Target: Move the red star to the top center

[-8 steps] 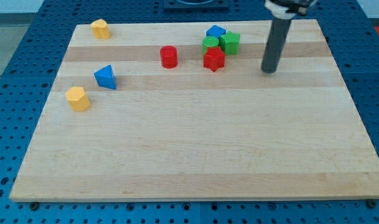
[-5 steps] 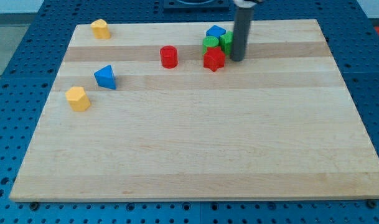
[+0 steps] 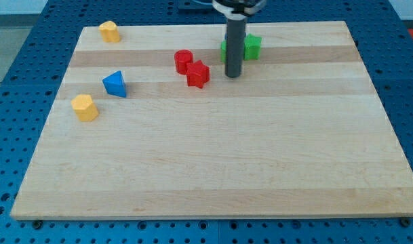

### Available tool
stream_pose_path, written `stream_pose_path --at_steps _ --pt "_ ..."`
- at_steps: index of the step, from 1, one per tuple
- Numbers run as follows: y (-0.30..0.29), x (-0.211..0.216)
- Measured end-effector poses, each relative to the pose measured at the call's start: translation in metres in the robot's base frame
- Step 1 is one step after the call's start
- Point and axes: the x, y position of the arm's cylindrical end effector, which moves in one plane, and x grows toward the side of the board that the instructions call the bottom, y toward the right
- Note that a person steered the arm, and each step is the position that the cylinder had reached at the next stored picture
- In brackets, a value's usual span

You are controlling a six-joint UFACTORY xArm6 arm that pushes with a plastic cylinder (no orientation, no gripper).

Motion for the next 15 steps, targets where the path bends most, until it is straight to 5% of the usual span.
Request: stream_pose_path --at_steps 2,4,6,8,10,14,15 --pt "-0.088 0.009" --pt "-0.017 0.035" --pt "-0.112 0.071" --pt "-0.177 -0.001" --pt "-0.152 0.053" --pt "-0.035 0.042" --pt "-0.065 0.035"
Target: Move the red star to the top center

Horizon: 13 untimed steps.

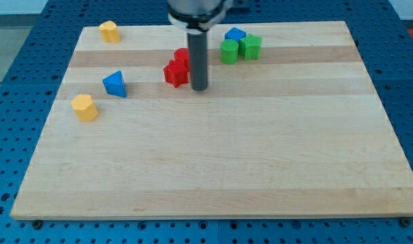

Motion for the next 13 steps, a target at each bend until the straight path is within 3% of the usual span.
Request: stream_pose_path --at_steps 2,3,5,6,7,10,12,13 --pt "-0.112 -0.040" --pt "-0.102 -0.023" --pt "-0.028 0.012" --pt "-0.031 -0.018" --pt "-0.072 -0.044" --pt "-0.120 -0.052" --pt "-0.066 -0.155" --pt "-0.088 -0.143"
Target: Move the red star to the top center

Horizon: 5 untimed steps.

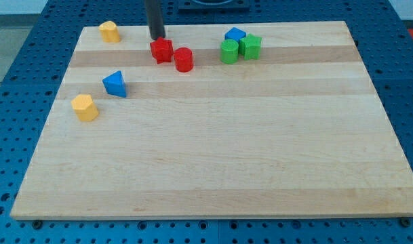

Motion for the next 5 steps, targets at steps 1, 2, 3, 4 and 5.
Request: stream_pose_path --at_steps 1,2,3,4,5 --pt "-0.015 0.037" --pt "-0.002 0.061" --pt "0.054 0.053" --pt "0.108 0.013" --pt "0.123 0.001"
